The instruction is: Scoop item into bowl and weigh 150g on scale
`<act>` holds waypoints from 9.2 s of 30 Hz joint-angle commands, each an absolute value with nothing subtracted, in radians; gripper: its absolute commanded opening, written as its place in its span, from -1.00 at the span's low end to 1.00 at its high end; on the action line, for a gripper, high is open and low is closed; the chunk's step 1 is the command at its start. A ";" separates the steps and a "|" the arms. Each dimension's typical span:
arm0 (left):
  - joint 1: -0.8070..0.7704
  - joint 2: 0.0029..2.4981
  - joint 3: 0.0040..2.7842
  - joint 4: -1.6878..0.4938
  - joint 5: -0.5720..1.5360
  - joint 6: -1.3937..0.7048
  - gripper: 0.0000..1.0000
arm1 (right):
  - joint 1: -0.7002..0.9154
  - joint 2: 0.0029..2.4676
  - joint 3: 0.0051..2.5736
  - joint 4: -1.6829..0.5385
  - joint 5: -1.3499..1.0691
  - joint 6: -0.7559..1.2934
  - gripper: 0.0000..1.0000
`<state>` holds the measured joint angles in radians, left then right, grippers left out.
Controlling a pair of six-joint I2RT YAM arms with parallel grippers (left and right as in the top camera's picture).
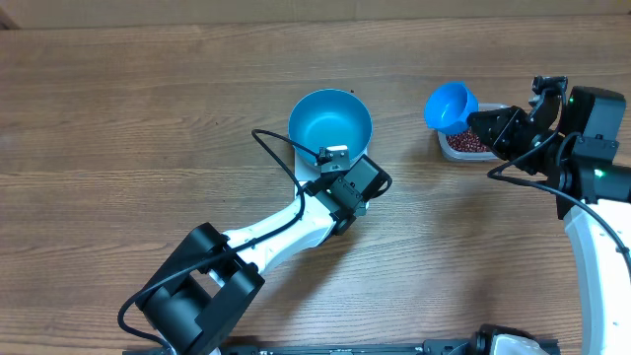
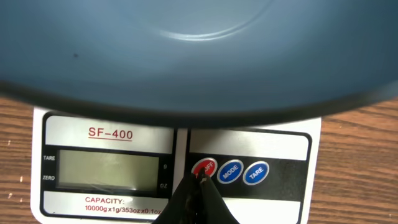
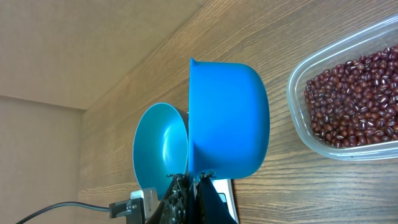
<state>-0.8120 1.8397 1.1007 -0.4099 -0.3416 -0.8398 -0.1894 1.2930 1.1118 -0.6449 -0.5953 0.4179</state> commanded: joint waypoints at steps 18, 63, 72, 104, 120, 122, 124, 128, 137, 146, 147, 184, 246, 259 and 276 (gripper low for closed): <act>-0.819 1.878 1.081 -0.361 -0.369 -0.853 -0.91 | -0.192 1.268 1.133 -0.638 -0.596 0.410 -0.93; -0.867 1.824 1.142 -0.350 -0.342 -0.660 -0.91 | -0.192 1.268 1.133 -0.638 -0.593 0.415 -0.93; -0.876 1.612 1.142 -0.450 -0.331 -0.657 -0.91 | -0.192 1.268 1.133 -0.639 -0.593 0.418 -0.93; -0.724 1.299 1.060 -0.749 -0.126 -0.106 -0.91 | -0.192 1.268 1.133 -0.683 -0.577 0.391 -0.93; -0.463 1.154 0.945 -0.719 0.120 0.054 -0.91 | -0.192 1.268 1.133 -0.683 -0.577 0.391 -0.93; -0.411 1.140 0.887 -0.669 0.200 0.094 -0.91 | -0.192 1.268 1.133 -0.683 -0.574 0.391 -0.93; -0.368 1.138 0.840 -0.608 0.284 0.146 -0.91 | -0.192 1.268 1.133 -0.684 -0.570 0.391 -0.92; -0.321 1.139 0.759 -0.498 0.327 0.264 -0.91 | -0.192 1.268 1.133 -0.683 -0.570 0.392 -0.93; -0.313 1.140 0.719 -0.534 0.241 0.294 -0.92 | -0.192 1.268 1.133 -0.683 -0.566 0.391 -0.93; -0.313 1.143 0.719 -0.537 0.195 0.318 -0.91 | -0.192 1.268 1.133 -0.683 -0.566 0.391 -0.93; -0.313 1.146 0.719 -0.538 0.187 0.318 -0.89 | -0.192 1.268 1.133 -0.683 -0.566 0.391 -0.92; -0.315 1.178 0.719 -0.454 0.312 0.441 0.99 | -0.192 1.268 1.133 -0.683 -0.559 0.391 -0.93; -0.315 1.178 0.719 -0.459 0.278 0.442 0.99 | -0.188 1.588 1.685 -1.088 0.036 -0.014 -0.92; -0.315 1.178 0.719 -0.459 0.278 0.442 0.99 | -0.139 1.723 1.629 -1.114 0.036 -0.062 -0.92; -0.315 1.178 0.719 -0.459 0.278 0.442 0.99 | -0.132 1.810 1.602 -1.123 0.051 -0.061 -0.92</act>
<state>-0.3187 1.1702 0.7242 -0.4595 0.2768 0.4229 -0.1413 1.8095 1.6096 -1.1252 0.0341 -0.0532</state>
